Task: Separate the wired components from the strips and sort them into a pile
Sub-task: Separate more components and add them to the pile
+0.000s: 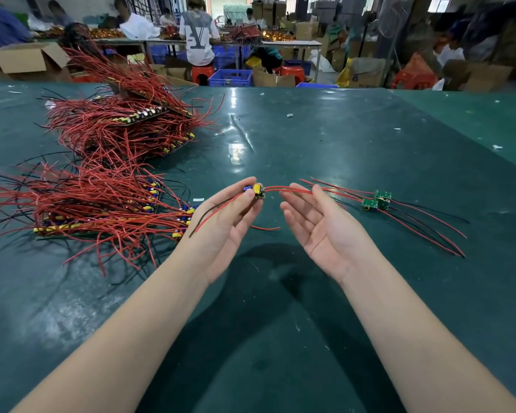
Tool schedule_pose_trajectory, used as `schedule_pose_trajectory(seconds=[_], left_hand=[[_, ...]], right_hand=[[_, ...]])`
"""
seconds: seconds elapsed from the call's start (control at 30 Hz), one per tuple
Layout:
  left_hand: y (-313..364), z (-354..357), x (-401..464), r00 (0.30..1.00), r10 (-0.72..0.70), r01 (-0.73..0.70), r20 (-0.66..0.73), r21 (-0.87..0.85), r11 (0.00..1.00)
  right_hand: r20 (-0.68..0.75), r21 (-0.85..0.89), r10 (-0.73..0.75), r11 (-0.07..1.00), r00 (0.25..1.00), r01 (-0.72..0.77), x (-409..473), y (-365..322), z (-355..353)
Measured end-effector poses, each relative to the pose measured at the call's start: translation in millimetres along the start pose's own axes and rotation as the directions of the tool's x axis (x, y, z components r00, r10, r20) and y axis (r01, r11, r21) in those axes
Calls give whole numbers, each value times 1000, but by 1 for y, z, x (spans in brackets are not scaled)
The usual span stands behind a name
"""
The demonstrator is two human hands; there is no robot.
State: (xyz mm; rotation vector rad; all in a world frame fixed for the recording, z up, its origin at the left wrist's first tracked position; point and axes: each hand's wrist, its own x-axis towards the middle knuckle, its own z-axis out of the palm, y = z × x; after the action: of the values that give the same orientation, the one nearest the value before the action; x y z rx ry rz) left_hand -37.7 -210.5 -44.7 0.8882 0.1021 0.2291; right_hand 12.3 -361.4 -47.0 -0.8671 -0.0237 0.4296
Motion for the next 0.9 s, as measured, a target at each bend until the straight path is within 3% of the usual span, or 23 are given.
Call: schedule_pose_trajectory(seconds=[0.23,0.53,0.8,0.9], left_hand=[[3,-3,0,999,27,-28,43,31,999],[4,1,-4,992,109,-117,67,115,987],[9,-6,-1,992,122,-126,42,116,985],[9,-6,0,994,100,-103,37,107,989]], right_hand=[[-62,-48,-101,994,993,98,-4,-4,0],[-144,-365,-237,915,961,171,-4,0,1],[-122,-180,-225,963,967,201,-5,-16,-3],[-94,-187,-227,960,969,206,-4,-17,-6]])
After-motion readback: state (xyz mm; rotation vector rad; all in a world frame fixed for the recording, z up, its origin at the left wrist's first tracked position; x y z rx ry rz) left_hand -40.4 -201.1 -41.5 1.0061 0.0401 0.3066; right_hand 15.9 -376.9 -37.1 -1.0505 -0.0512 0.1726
